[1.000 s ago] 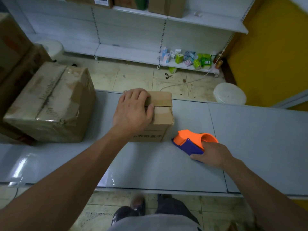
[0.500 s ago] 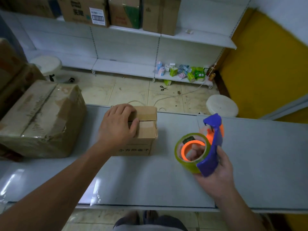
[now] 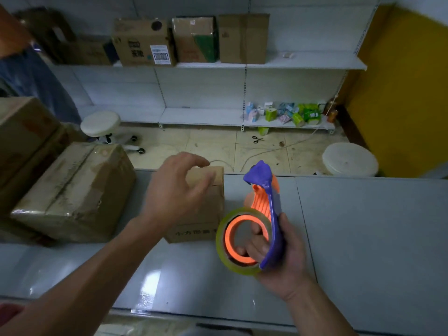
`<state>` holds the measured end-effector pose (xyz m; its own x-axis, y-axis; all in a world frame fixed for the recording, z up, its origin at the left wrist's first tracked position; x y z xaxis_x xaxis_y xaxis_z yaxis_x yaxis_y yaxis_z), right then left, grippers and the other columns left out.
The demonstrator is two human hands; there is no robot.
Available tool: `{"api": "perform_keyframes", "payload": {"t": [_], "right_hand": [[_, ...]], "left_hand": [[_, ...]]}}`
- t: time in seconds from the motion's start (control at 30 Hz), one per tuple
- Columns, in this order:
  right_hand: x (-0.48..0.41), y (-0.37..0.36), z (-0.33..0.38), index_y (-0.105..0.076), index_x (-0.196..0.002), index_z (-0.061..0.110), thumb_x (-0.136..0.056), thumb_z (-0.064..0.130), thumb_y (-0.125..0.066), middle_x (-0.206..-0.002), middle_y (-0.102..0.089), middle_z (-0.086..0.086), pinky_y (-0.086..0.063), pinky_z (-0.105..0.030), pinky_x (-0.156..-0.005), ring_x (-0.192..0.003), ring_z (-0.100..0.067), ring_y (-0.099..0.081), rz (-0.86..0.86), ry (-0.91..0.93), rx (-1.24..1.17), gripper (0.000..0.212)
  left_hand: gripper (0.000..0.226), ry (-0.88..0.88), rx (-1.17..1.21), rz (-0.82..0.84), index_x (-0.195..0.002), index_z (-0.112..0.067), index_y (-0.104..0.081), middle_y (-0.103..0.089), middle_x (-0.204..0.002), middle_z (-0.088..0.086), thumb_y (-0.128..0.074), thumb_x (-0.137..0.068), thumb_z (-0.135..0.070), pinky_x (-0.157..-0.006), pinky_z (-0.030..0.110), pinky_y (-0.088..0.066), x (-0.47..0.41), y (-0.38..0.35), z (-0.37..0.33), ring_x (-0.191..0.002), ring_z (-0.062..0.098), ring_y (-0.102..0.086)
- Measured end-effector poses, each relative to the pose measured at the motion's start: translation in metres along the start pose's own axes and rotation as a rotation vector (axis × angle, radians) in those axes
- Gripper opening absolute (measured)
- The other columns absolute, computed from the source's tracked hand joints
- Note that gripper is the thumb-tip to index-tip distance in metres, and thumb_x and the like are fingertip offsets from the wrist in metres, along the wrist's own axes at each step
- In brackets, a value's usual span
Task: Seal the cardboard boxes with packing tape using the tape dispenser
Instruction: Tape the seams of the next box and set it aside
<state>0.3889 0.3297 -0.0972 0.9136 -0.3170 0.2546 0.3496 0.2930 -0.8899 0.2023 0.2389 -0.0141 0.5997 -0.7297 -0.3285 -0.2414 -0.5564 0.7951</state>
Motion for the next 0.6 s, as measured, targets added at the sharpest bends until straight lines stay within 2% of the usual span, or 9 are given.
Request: {"api": "perform_keyframes", "payload": {"t": [0.07, 0.13, 0.2, 0.27, 0.33, 0.43, 0.5, 0.6], "right_hand": [[-0.001, -0.002, 0.001, -0.058, -0.077, 0.000, -0.039, 0.040, -0.096, -0.042, -0.047, -0.006, -0.031, -0.035, -0.062, -0.038, -0.016, -0.044, -0.032, 0.010, -0.010, 0.067], [-0.001, -0.004, 0.002, -0.065, -0.072, 0.003, -0.034, 0.040, -0.096, -0.047, -0.050, -0.008, -0.029, -0.035, -0.062, -0.040, -0.017, -0.046, -0.038, 0.006, 0.020, 0.062], [0.000, -0.003, 0.004, -0.072, -0.072, 0.007, -0.030, 0.038, -0.098, -0.060, -0.057, -0.012, -0.032, -0.037, -0.065, -0.042, -0.018, -0.050, -0.044, 0.000, 0.026, 0.057], [0.001, -0.002, 0.005, -0.073, -0.078, 0.005, -0.033, 0.036, -0.098, -0.066, -0.059, -0.015, -0.032, -0.039, -0.067, -0.041, -0.020, -0.051, -0.008, -0.002, 0.038, 0.060], [0.002, -0.002, 0.005, -0.069, -0.081, 0.001, -0.036, 0.038, -0.097, -0.062, -0.059, -0.015, -0.036, -0.040, -0.067, -0.041, -0.021, -0.052, 0.011, -0.018, 0.053, 0.065], [0.006, -0.004, 0.003, -0.063, -0.081, -0.004, -0.035, 0.044, -0.096, -0.053, -0.057, -0.015, -0.048, -0.039, -0.061, -0.041, -0.024, -0.053, 0.021, -0.067, 0.104, 0.074], [0.009, -0.005, 0.002, -0.060, -0.084, -0.006, -0.033, 0.047, -0.095, -0.050, -0.057, -0.015, -0.047, -0.039, -0.062, -0.042, -0.025, -0.054, 0.028, -0.097, 0.143, 0.081], [0.013, -0.004, 0.002, -0.063, -0.079, -0.006, -0.033, 0.049, -0.095, -0.048, -0.057, -0.016, -0.047, -0.039, -0.063, -0.043, -0.026, -0.056, 0.037, -0.120, 0.153, 0.078]], "left_hand": [[0.019, 0.216, 0.272, 0.227, -0.099, -0.031, -0.065, -0.066, -0.095, -0.018, -0.064, -0.088, -0.047, -0.075, 0.025, -0.051, 0.004, 0.001, -0.032, -0.089, -0.002, -0.061], [0.025, 0.325, 0.432, 0.448, -0.103, -0.030, -0.064, -0.068, -0.097, -0.013, -0.072, -0.084, -0.043, -0.078, 0.028, -0.055, 0.008, -0.007, -0.050, -0.092, 0.002, -0.065], [0.036, 0.365, 0.510, 0.525, -0.106, -0.027, -0.065, -0.071, -0.098, -0.009, -0.074, -0.075, -0.043, -0.084, 0.031, -0.055, 0.009, -0.015, -0.057, -0.094, 0.009, -0.068], [0.044, 0.396, 0.529, 0.517, -0.106, -0.025, -0.066, -0.072, -0.097, -0.007, -0.070, -0.067, -0.043, -0.083, 0.029, -0.055, 0.009, -0.022, -0.058, -0.092, 0.011, -0.069], [0.053, 0.416, 0.501, 0.479, -0.105, -0.024, -0.066, -0.071, -0.091, -0.008, -0.070, -0.059, -0.050, -0.081, 0.029, -0.055, 0.009, -0.026, -0.060, -0.088, 0.011, -0.069], [0.061, 0.399, 0.344, 0.460, -0.102, -0.028, -0.064, -0.070, -0.091, -0.009, -0.060, -0.053, -0.065, -0.085, 0.040, -0.056, 0.012, -0.028, -0.061, -0.088, 0.013, -0.068], [0.055, 0.398, 0.259, 0.409, -0.098, -0.028, -0.065, -0.070, -0.089, -0.009, -0.056, -0.058, -0.065, -0.083, 0.043, -0.055, 0.014, -0.028, -0.060, -0.085, 0.012, -0.068], [0.028, 0.396, 0.228, 0.337, -0.091, -0.026, -0.071, -0.073, -0.081, -0.011, -0.063, -0.077, -0.049, -0.079, 0.037, -0.057, 0.019, -0.029, -0.058, -0.077, 0.006, -0.069]]}}
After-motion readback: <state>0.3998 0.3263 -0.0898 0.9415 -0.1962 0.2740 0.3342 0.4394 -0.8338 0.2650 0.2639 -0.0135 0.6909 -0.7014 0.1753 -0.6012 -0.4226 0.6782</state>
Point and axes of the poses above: each hand's wrist, its own x-axis away from the middle knuckle, its own y-axis out of the back of the hand, z = x × y, the point moved 1 cm from there along -x, towards the middle knuckle
